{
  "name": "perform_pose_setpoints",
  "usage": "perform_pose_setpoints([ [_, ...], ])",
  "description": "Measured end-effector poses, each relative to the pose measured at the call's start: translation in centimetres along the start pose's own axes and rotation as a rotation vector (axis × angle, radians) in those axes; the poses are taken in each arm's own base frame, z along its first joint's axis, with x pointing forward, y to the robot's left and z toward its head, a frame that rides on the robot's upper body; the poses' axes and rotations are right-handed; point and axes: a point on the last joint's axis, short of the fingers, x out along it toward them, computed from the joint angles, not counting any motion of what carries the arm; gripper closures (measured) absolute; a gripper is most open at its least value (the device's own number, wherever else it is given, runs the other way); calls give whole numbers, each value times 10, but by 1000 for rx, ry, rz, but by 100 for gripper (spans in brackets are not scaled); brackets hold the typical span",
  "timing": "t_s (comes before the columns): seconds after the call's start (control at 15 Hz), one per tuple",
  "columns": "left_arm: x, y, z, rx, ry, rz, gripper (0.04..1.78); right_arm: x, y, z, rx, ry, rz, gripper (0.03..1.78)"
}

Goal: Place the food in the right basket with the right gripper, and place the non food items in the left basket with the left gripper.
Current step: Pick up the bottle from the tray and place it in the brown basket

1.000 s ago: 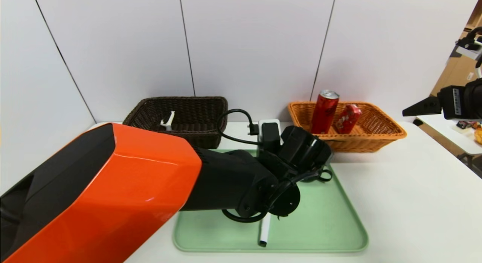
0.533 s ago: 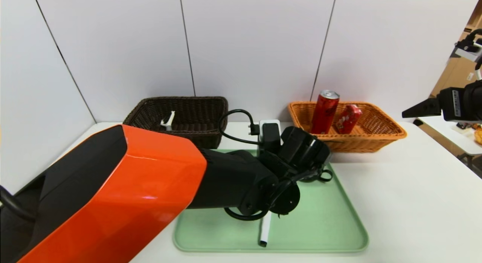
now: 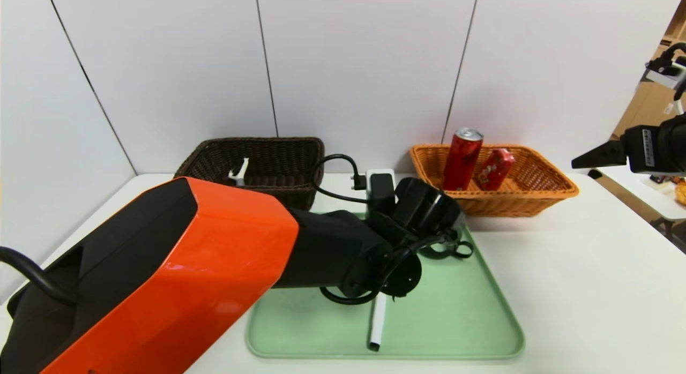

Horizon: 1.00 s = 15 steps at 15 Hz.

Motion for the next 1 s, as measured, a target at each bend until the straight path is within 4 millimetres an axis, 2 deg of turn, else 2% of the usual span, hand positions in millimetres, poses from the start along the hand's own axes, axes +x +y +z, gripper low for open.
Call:
perform_pose_setpoints([
  [0.2,1,0,-1,2,3,-1,83,0,0,0,-1,1,0,12],
  [0.33,2,1,0,0,3,5,102,1,0,-1,-1,5,0,12],
  [0.4,3,2,0,1,4,6,121,1,0,-2,0,7,1,12],
  [0.73,-7,5,11,12,1,-18,121,3,0,-3,0,14,0,12],
  [1.0,-26,8,33,3,8,-111,121,3,0,-4,0,15,-1,12],
])
